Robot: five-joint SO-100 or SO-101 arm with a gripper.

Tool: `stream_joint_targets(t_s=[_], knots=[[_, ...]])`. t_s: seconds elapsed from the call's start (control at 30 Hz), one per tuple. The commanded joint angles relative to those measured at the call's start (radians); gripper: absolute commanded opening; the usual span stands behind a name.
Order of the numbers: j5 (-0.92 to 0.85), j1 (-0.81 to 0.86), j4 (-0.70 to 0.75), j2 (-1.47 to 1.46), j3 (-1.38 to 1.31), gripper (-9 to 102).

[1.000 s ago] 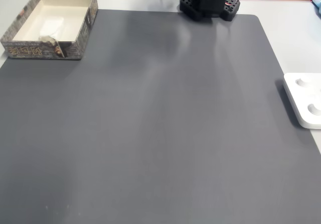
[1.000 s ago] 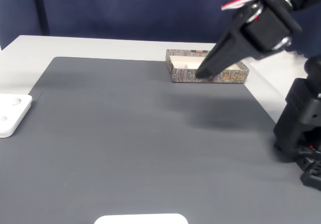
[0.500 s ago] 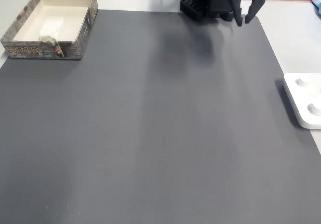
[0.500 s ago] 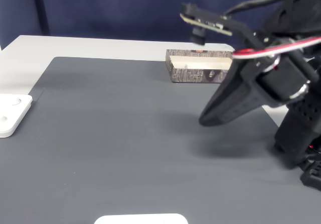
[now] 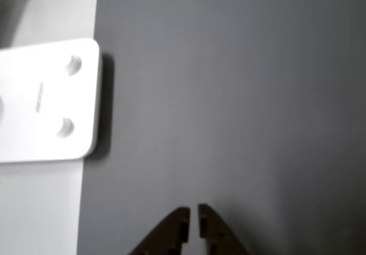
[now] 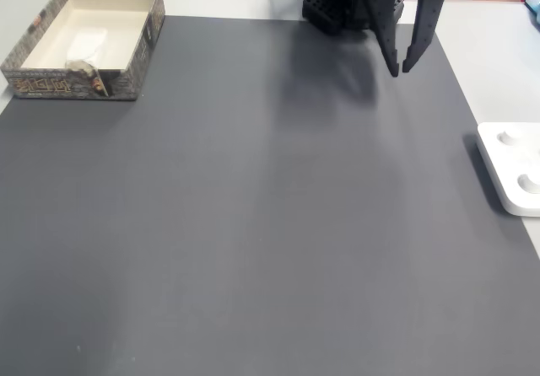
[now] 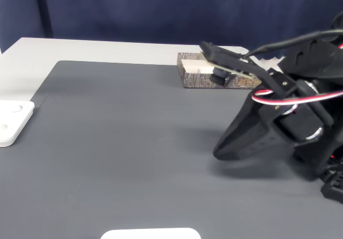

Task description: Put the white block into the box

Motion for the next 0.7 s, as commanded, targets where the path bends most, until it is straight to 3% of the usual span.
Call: stream_joint_targets(t_s=[0.0, 0.33, 0.53, 0.67], knots=[[0.011, -0.008, -0.026, 0.037, 0.003, -2], [0.046, 0.025, -0.137, 0.037, 0.094, -2], [0.137, 0.06, -0.124, 0.037, 0.094, -2], [0.126, 0.058, -0.04, 0.037, 0.094, -2]])
